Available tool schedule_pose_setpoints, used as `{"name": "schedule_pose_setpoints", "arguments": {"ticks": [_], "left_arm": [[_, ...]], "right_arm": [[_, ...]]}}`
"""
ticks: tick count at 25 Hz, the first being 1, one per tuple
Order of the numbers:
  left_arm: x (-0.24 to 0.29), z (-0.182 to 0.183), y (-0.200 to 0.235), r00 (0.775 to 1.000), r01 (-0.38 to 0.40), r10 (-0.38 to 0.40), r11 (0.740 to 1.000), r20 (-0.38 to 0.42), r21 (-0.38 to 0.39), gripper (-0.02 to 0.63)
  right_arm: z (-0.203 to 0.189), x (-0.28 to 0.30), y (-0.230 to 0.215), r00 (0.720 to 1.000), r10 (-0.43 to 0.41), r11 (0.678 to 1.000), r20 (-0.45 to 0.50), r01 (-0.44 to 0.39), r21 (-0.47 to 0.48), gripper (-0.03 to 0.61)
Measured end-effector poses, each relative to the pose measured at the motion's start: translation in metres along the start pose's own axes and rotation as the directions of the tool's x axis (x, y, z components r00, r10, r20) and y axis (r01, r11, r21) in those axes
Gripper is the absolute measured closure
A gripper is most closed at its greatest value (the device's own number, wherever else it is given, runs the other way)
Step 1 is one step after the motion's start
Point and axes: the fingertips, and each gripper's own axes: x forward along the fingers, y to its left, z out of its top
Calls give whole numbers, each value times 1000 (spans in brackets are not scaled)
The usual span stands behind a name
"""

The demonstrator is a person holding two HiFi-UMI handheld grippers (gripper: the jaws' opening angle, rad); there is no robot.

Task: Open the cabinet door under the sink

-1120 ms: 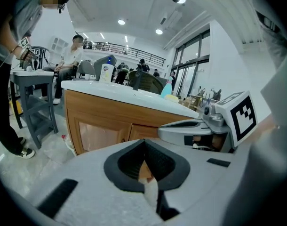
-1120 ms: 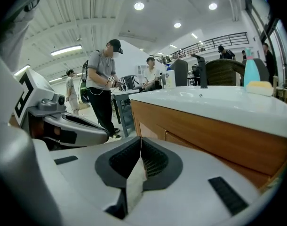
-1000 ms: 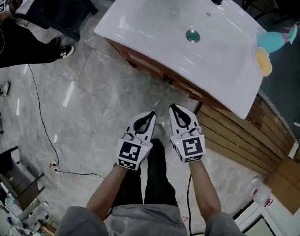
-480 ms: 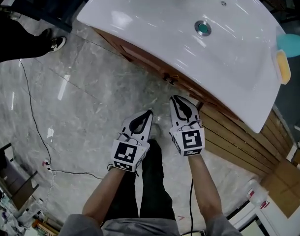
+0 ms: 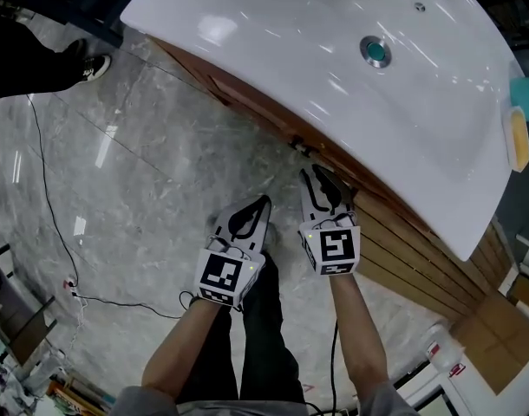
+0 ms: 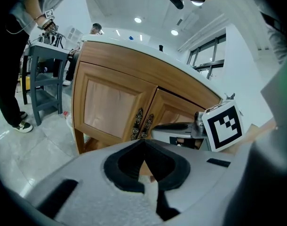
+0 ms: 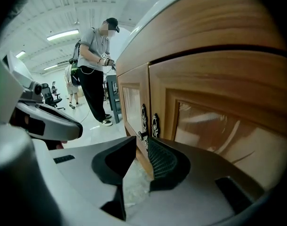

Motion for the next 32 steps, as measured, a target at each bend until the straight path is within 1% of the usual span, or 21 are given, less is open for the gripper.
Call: {"name": "schedule_pose_setpoints", "arguments": {"ticks": [6, 11, 15, 17, 26, 32], "left_arm": [[10, -3, 8, 1000, -4, 3, 1000, -7, -5, 606], [11, -11, 13, 1000, -5, 5, 1000, -26, -1, 606], [9, -17, 17, 999, -11, 11, 1000, -39, -10, 606], [10, -17, 19, 999, -12, 12, 1000, -40, -10, 606], [13, -17, 23, 999, -20, 19, 999, -34, -27, 606], [10, -22, 23, 999, -32, 30, 998, -38, -48, 606]], "right_arm": [[-6, 22, -6, 1000, -20, 999, -8, 19, -38, 508], [-9, 34, -13, 997, -75, 995, 6, 75, -73, 500], [-11, 36, -13, 994, -102, 989, 24, 104, -106, 502], [-11, 36, -15, 993, -112, 988, 34, 115, -100, 525], [-12, 37, -17, 994, -102, 990, 29, 104, -91, 532], [-12, 36, -16, 998, -57, 993, 12, 58, -98, 538]]}}
